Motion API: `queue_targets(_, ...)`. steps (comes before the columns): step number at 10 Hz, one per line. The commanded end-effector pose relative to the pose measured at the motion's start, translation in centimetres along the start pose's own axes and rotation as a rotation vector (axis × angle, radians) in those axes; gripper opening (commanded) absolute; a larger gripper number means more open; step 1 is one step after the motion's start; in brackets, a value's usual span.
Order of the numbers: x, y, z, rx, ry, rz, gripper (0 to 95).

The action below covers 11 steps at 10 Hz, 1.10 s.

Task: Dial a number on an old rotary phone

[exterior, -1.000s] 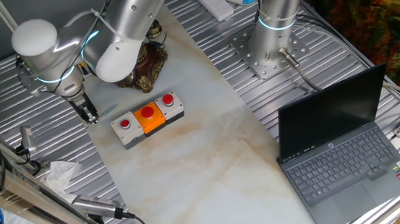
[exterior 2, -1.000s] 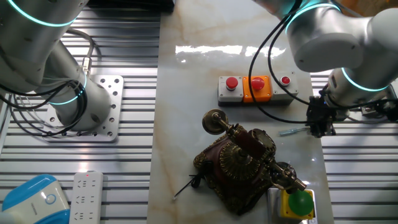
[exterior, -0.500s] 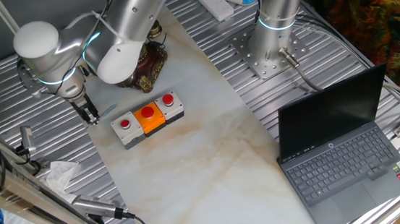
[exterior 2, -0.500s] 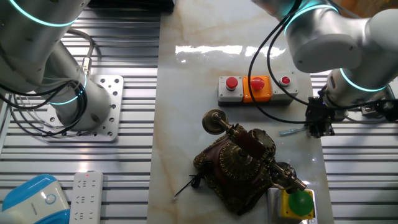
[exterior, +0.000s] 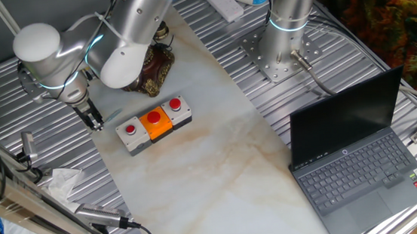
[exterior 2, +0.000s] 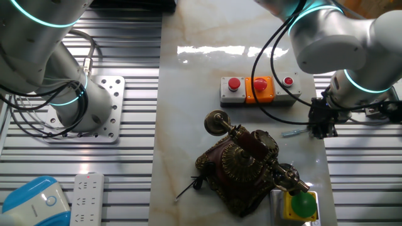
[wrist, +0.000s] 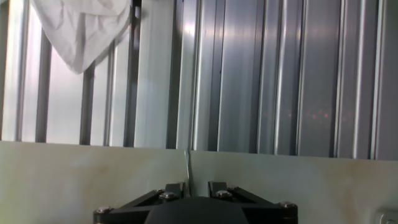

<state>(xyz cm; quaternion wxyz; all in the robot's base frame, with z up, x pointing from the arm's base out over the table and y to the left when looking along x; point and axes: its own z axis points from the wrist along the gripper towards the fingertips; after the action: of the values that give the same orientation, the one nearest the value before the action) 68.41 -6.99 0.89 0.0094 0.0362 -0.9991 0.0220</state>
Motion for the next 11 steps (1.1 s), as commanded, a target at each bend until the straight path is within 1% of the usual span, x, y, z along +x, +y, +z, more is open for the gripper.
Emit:
queue_targets(1, 0.00, 0.01, 0.16, 0.000, -0.001, 0.001, 0.0)
queue_targets(4, 0.03, 0.02, 0.28, -0.006, -0.007, 0.004, 0.0)
queue_targets(5, 0.03, 0.02, 0.28, -0.001, -0.006, 0.003, 0.0)
queue_targets(6, 0.03, 0.02, 0.28, -0.010, -0.012, 0.007, 0.0)
queue_targets(7, 0.03, 0.06, 0.30, -0.021, -0.020, 0.033, 0.0)
queue_targets(8, 0.02, 0.06, 0.30, -0.019, -0.017, 0.036, 0.0)
queue_targets(9, 0.02, 0.04, 0.29, -0.024, -0.020, 0.039, 0.0)
queue_targets(10, 0.01, 0.01, 0.24, -0.018, -0.023, 0.049, 0.0)
queue_targets(11, 0.01, 0.02, 0.05, -0.011, -0.018, 0.052, 0.0)
